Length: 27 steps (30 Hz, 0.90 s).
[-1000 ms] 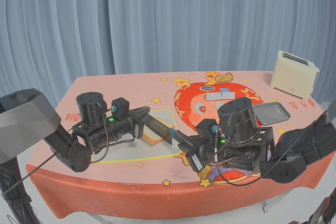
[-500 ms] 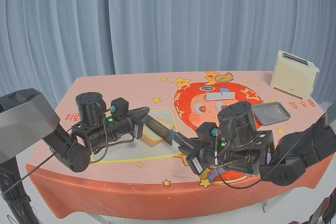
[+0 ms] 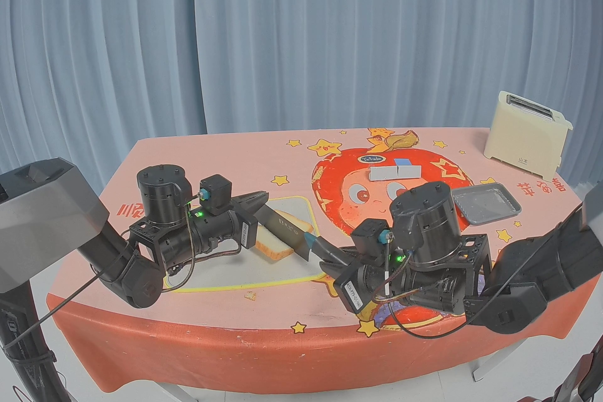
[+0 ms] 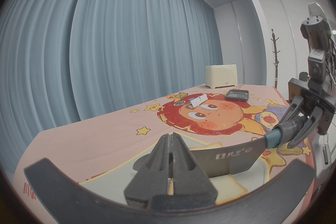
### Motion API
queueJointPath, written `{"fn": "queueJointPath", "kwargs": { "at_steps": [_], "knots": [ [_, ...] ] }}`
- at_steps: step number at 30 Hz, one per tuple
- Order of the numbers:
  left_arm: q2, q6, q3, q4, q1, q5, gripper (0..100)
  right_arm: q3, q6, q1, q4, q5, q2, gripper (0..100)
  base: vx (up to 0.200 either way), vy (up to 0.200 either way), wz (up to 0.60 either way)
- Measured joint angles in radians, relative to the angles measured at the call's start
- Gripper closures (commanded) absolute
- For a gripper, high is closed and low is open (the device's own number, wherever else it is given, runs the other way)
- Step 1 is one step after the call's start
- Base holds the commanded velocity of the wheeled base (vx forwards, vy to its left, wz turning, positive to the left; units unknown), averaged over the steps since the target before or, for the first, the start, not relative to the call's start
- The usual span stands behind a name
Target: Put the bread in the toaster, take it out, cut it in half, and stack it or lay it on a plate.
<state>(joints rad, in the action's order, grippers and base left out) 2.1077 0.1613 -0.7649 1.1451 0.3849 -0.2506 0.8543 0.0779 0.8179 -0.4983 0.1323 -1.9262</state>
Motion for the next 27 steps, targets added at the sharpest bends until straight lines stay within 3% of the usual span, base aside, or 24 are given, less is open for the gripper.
{"fn": "queueJointPath", "kwargs": {
  "at_steps": [15,27],
  "knots": [
    [0.008,0.0,0.009,0.005,-0.003,0.001,100,0.042,0.002,0.002,0.023,0.001,-0.002,100,0.0,0.0,0.0],
    [0.002,0.0,-0.009,-0.001,0.002,0.0,100,0.001,0.0,0.001,-0.004,0.004,-0.006,100,0.0,0.0,0.0]
  ]
}}
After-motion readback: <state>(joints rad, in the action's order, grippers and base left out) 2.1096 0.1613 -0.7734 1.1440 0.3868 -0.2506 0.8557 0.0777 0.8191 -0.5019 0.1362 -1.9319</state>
